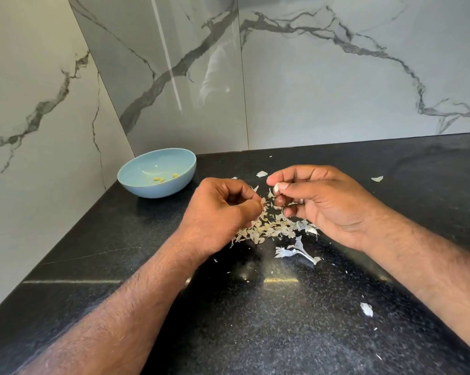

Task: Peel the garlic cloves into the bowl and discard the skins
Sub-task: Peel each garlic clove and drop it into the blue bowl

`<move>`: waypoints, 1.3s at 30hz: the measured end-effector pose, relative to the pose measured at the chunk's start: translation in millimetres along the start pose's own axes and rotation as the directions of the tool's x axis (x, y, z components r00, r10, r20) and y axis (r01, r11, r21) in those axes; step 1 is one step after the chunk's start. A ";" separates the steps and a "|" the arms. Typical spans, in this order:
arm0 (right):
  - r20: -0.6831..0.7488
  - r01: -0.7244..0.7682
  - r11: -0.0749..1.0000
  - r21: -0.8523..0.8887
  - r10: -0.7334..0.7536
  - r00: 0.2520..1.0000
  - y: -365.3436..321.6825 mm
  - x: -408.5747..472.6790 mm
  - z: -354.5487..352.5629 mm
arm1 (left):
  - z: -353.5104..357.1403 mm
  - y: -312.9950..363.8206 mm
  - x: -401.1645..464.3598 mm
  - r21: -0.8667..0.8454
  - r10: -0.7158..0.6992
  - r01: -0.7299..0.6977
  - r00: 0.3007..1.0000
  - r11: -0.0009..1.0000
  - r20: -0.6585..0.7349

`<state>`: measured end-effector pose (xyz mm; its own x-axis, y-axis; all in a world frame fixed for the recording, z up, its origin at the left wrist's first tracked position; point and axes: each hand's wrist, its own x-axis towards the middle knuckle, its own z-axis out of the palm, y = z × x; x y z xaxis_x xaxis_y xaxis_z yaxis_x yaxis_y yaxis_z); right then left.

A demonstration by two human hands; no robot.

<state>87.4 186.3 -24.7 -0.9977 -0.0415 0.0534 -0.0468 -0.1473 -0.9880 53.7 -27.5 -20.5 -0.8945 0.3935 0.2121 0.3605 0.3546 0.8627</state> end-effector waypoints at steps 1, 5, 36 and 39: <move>0.006 -0.019 0.999 0.048 0.019 1.000 -1.7 0.2 -1.2 | -4.3 -1.3 1.7 0.096 0.017 -0.017 1.000 0.995 -0.005; 0.065 -0.046 0.995 0.088 0.040 0.997 -5.5 -1.9 -1.4 | -20.5 -5.9 6.1 0.326 0.061 -0.045 0.997 0.944 -0.038; -0.137 0.030 0.893 -0.449 -0.102 0.985 -5.1 -4.1 5.5 | -2.7 -12.5 7.5 -0.335 0.037 -0.064 0.996 0.940 -0.086; -0.103 -0.001 0.787 -0.617 -0.080 0.991 -2.0 -6.0 8.4 | -4.1 -10.0 6.9 -0.374 0.024 -0.056 0.996 0.926 -0.091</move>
<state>93.8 178.6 -21.9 -0.9905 0.0727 0.1169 -0.0661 0.4935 -0.8672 42.8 -31.8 -25.8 -0.9059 0.3233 0.2735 0.2853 -0.0115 0.9584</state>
